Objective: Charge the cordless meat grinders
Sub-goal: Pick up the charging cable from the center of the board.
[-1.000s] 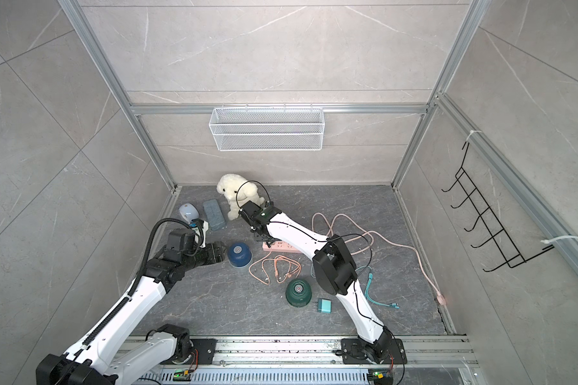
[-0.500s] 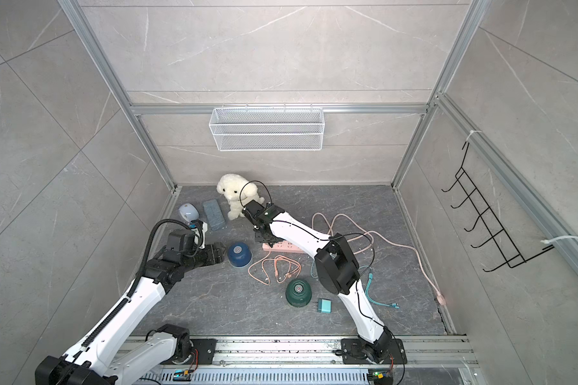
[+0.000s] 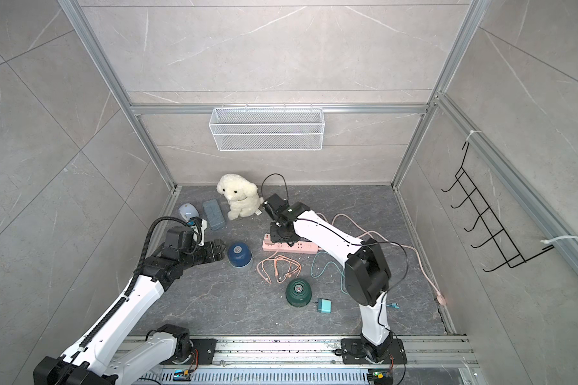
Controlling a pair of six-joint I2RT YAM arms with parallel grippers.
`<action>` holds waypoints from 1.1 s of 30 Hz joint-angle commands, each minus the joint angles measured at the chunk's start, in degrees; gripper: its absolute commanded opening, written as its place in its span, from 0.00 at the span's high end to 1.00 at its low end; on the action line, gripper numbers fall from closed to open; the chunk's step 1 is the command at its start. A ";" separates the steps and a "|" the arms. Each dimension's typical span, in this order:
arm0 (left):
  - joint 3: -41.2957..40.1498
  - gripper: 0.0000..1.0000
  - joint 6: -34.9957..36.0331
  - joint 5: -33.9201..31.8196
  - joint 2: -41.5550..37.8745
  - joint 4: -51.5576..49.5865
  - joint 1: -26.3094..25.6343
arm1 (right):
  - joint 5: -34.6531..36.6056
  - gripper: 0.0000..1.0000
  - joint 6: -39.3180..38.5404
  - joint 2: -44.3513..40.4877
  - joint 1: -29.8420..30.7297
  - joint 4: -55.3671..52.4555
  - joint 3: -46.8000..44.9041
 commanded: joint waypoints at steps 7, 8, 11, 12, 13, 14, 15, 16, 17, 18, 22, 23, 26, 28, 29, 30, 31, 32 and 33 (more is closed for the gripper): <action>4.43 0.19 -2.96 1.04 2.93 -0.14 -2.81 | -6.61 0.44 -3.31 -2.83 -1.90 6.14 -12.20; 4.68 0.19 -3.02 0.84 3.35 -0.06 -3.24 | -7.67 0.43 -3.15 -2.60 -2.01 6.34 -12.45; 5.16 0.19 -3.06 -0.06 4.35 0.12 -4.54 | -8.82 0.42 -2.44 -1.29 -2.27 4.52 -13.35; 5.31 0.19 -2.94 -0.59 4.65 0.02 -4.90 | -9.17 0.42 -2.11 -0.80 -2.28 3.83 -13.68; 5.26 0.19 -2.88 -1.06 4.80 0.09 -5.20 | -9.41 0.42 -1.44 -0.48 -2.28 3.03 -14.06; 5.19 0.19 -2.67 -1.46 4.99 0.25 -5.40 | -10.04 0.42 -0.62 -0.29 -2.24 2.49 -14.59; 5.12 0.19 -2.57 -1.72 5.06 0.46 -5.50 | -10.52 0.42 0.21 -0.24 -2.25 1.83 -15.13; 4.94 0.19 -2.59 -1.84 5.23 0.76 -5.58 | -10.87 0.41 0.92 -0.19 -2.26 1.26 -15.66; 4.75 0.19 -2.50 -2.02 5.28 1.18 -5.67 | -11.07 0.41 1.50 -0.05 -2.13 0.55 -16.33; 4.58 0.19 -2.59 -1.90 5.27 1.56 -5.74 | -11.10 0.41 2.00 0.06 -2.14 0.00 -17.06; 4.82 0.20 -1.23 -2.19 5.83 1.93 -5.76 | -11.61 0.41 3.70 0.56 -1.53 -0.35 -19.25; 4.93 0.20 -0.79 -2.39 5.91 1.93 -5.76 | -12.01 0.41 4.25 0.89 -1.22 0.05 -19.49; 4.96 0.20 0.13 -2.65 5.94 1.89 -5.76 | -13.09 0.42 5.45 2.83 -0.04 0.77 -19.35; 4.82 0.20 0.45 -2.63 6.02 1.89 -5.76 | -13.35 0.43 6.05 4.13 0.41 1.65 -18.99; 4.64 0.20 0.56 -2.55 6.10 2.05 -5.76 | -13.76 0.43 6.57 4.72 0.55 2.59 -19.06; 4.41 0.20 0.51 -2.54 6.10 2.22 -5.76 | -14.42 0.43 7.01 5.08 0.51 3.69 -19.16; 4.19 0.20 0.51 -2.46 6.18 2.47 -5.76 | -15.36 0.44 7.48 5.48 0.52 5.03 -19.44; 4.03 0.20 0.53 -2.31 6.17 2.59 -5.76 | -16.15 0.46 7.87 5.97 0.55 6.03 -19.52; 4.09 0.20 0.51 -2.36 6.28 2.50 -5.76 | -16.30 0.48 8.14 6.27 0.49 6.63 -19.38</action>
